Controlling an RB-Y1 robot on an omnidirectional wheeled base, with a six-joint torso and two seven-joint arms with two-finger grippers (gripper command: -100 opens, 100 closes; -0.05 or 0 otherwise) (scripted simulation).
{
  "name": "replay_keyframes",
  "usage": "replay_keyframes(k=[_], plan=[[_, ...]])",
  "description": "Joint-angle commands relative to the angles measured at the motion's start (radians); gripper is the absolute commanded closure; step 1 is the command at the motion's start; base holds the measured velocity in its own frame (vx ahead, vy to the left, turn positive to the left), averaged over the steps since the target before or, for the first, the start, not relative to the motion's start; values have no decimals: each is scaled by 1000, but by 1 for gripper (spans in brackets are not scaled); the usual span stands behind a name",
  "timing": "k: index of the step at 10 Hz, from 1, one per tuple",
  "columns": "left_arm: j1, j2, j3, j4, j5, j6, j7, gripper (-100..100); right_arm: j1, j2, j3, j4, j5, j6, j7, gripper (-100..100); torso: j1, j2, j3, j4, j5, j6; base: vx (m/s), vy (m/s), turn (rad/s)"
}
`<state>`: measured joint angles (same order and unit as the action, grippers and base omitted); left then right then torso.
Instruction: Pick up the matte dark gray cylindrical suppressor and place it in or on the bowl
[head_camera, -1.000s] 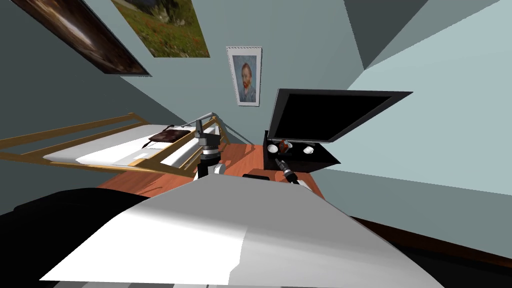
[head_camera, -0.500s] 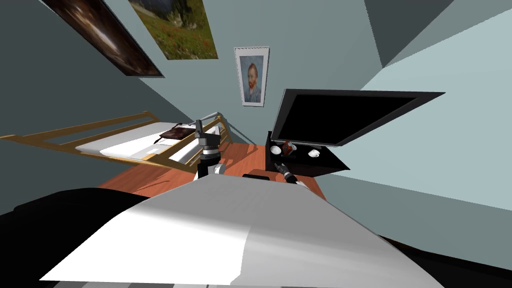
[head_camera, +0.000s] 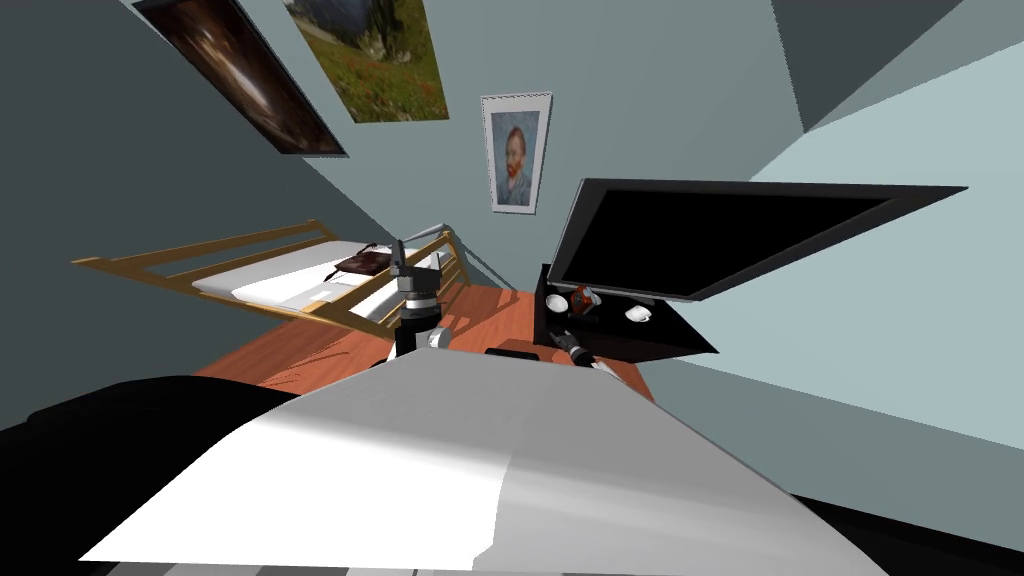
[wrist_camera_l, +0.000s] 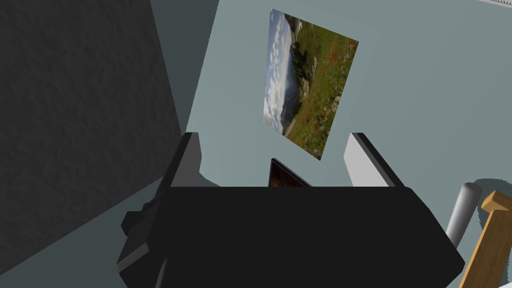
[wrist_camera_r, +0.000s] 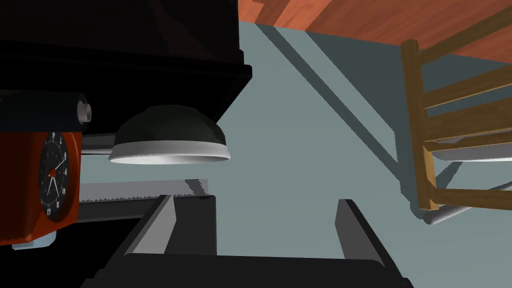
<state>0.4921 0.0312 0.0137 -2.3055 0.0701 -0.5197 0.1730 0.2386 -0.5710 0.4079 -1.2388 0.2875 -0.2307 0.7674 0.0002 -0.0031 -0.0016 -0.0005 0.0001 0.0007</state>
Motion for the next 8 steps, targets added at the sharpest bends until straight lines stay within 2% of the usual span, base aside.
replay_keyframes(k=[1,2,3,4,5,7,8], plan=[[0,0,0,0,0,0,0,0,-28,-29,34,50,33,5,46,-100,0,0,0,0,0,0,41,22,158],[0,0,0,0,0,0,0,0,-28,-29,34,75,33,5,46,-100,0,-1,0,0,0,0,44,19,103],[0,0,0,0,0,0,0,0,-28,-29,34,78,33,5,46,-100,0,-1,0,0,0,0,23,5,-2],[0,0,0,0,0,0,0,0,-53,-52,63,115,62,9,85,-100,0,1,0,0,0,0,36,9,171],[0,0,0,0,0,0,0,0,-53,-52,63,135,62,9,85,-100,0,0,0,0,0,-1,40,4,95],[0,0,0,0,0,0,0,0,-102,-97,119,218,120,14,154,-100,-1,-1,-1,0,0,0,67,5,150],[0,0,0,0,0,0,0,0,-102,-97,119,243,120,14,156,-100,-1,-3,-1,0,0,0,68,0,88]])
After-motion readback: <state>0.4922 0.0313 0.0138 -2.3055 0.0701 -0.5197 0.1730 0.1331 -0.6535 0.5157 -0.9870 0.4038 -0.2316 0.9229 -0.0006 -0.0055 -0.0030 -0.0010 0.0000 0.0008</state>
